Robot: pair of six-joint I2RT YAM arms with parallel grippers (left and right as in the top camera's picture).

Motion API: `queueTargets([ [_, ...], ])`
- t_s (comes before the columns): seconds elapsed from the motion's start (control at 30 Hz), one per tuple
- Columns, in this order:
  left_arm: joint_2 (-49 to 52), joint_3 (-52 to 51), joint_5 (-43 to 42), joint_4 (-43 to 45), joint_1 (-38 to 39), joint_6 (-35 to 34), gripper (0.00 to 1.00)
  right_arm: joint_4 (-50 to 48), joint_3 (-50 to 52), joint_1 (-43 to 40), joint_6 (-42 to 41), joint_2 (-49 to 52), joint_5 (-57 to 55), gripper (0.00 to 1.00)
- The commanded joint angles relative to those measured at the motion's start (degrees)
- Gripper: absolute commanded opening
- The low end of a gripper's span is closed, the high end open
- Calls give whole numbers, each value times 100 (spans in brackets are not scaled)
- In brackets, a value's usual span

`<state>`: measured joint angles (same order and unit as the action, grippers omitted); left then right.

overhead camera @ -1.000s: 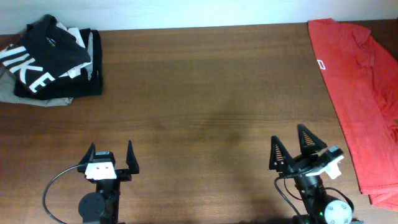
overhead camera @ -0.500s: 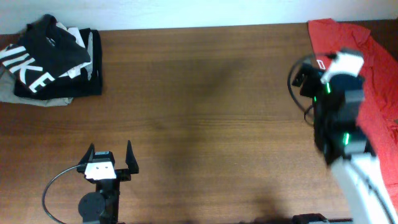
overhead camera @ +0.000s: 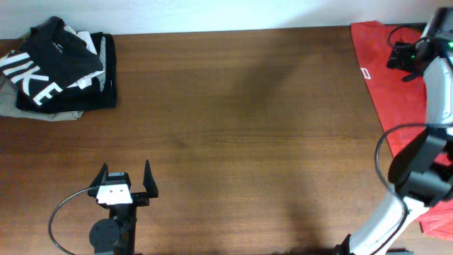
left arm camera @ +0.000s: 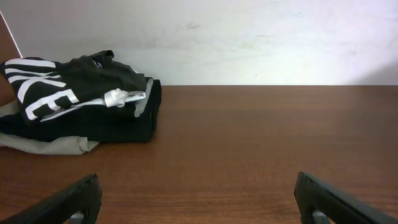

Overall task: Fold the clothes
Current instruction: 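Reach the right gripper to the red T-shirt at the right edge, then grasp the red T-shirt and drag it left to table center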

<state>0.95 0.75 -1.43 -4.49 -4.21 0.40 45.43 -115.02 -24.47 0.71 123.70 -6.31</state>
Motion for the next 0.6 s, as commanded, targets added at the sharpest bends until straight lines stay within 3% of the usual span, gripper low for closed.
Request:
queueTargets([
  [0.0, -33, -28, -11, -11, -24, 70, 99, -358, -479, -212, -92, 717, 584, 98],
  [0.1, -33, -28, -11, -11, -24, 70, 99, -879, -479, -520, -859, 1252, 780, 100],
  [0.2, -33, -28, -11, -13, -24, 70, 99, -1534, -479, -780, -1097, 1558, 1207, 95],
  [0.57, -33, -28, -11, -13, -24, 70, 99, -2588, -476, -741, -1217, 2430, 1532, 78],
])
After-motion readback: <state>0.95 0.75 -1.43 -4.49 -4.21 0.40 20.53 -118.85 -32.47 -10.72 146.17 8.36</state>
